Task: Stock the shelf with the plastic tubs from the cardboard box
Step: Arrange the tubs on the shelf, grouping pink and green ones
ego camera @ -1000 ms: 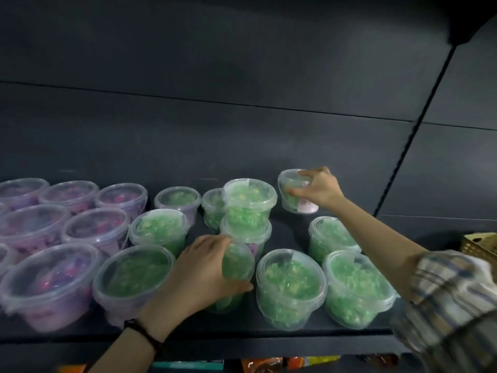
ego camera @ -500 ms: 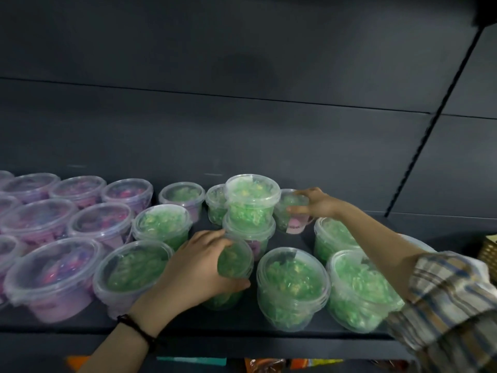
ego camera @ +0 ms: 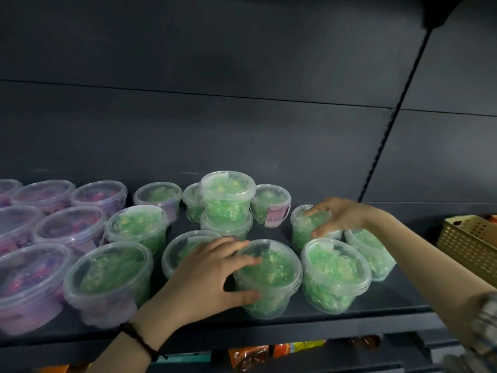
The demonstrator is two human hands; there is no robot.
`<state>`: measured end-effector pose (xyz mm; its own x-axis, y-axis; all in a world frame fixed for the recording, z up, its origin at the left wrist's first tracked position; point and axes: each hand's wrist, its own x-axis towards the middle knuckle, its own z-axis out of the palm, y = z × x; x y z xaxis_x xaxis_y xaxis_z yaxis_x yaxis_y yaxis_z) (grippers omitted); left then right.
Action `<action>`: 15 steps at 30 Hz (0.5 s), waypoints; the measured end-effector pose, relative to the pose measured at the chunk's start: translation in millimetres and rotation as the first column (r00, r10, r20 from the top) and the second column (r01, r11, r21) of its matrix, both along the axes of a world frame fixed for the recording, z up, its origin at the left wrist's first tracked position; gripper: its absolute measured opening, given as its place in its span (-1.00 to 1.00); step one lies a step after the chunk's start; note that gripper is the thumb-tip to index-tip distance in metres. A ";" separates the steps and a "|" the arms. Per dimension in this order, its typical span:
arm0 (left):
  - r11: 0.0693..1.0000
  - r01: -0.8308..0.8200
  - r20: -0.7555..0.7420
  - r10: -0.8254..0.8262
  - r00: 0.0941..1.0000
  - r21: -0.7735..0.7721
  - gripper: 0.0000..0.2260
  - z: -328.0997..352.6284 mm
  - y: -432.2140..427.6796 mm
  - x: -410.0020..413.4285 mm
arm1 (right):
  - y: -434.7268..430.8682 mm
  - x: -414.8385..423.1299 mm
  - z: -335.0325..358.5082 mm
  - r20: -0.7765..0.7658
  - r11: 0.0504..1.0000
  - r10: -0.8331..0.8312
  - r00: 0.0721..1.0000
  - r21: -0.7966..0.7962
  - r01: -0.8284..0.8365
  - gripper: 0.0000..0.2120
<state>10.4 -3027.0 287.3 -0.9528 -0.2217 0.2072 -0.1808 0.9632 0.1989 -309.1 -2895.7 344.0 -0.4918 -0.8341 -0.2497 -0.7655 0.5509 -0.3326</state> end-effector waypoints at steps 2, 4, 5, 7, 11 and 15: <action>1.000 -0.006 -0.012 0.006 1.000 0.019 -0.32 -0.3 -1.2 2.3 | -4.0 -6.0 -2.7 -0.058 0.999 -0.016 0.998 0.027 0.017 -0.38; 0.999 -0.007 -0.029 0.009 1.000 0.042 -0.31 0.1 -0.7 2.8 | -11.3 -14.2 -7.6 -0.128 0.999 -0.035 0.991 0.032 0.039 -0.36; 0.999 -0.006 -0.038 0.008 0.999 0.050 -0.31 0.4 0.1 2.5 | -15.7 -18.5 -9.9 -0.136 0.998 -0.052 0.989 0.018 0.055 -0.36; 0.998 -0.008 -0.053 0.011 0.999 0.060 -0.33 1.2 1.9 1.7 | -26.3 -26.8 -13.2 -0.120 0.997 -0.078 0.990 -0.013 0.077 -0.36; 0.998 -0.015 -0.084 0.020 0.996 0.058 -0.37 0.6 2.5 2.6 | -48.8 -35.8 -16.8 -0.108 0.999 -0.050 0.993 -0.021 0.048 -0.37; 0.998 -0.026 -0.102 0.031 0.994 0.049 -0.40 -1.3 3.9 3.8 | -65.7 -38.0 -20.3 -0.044 0.999 0.005 0.999 -0.053 -0.008 -0.38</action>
